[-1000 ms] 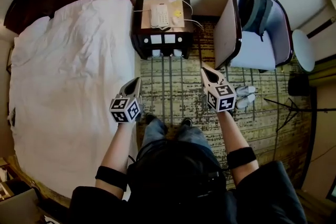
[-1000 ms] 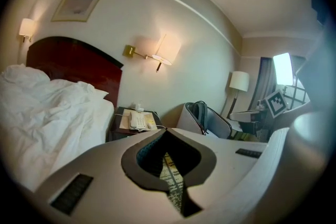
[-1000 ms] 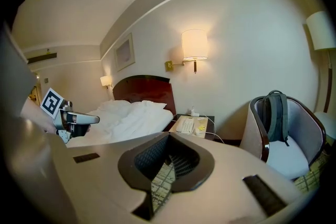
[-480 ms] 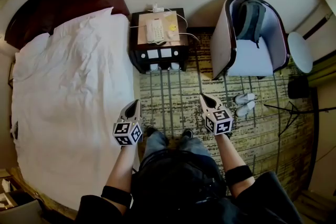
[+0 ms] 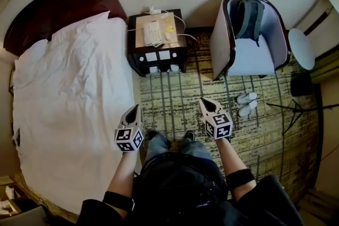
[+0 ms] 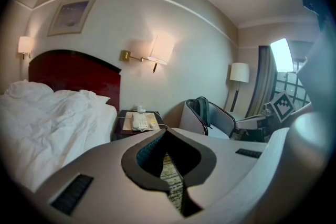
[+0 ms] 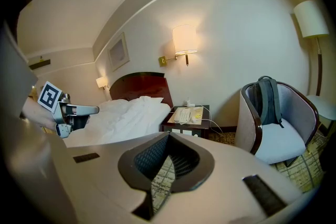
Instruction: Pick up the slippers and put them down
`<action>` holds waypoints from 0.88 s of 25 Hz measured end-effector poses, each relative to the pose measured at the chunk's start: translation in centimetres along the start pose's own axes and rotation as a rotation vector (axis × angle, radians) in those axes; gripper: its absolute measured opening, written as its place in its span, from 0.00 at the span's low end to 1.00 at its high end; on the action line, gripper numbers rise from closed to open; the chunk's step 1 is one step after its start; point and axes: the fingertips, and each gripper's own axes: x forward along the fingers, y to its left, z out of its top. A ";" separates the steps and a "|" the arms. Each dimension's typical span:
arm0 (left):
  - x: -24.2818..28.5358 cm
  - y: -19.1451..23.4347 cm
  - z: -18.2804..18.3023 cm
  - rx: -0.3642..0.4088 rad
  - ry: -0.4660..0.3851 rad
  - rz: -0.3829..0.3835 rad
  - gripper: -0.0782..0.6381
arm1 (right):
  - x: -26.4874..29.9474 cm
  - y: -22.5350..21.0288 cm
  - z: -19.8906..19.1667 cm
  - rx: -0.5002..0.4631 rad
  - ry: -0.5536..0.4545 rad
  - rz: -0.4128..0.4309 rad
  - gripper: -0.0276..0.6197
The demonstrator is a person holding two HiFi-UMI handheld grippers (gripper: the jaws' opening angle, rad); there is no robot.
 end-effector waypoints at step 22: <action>-1.8 -1.1 -0.8 0.016 0.019 0.017 0.11 | 0.3 1.5 -1.6 0.003 0.001 0.050 0.05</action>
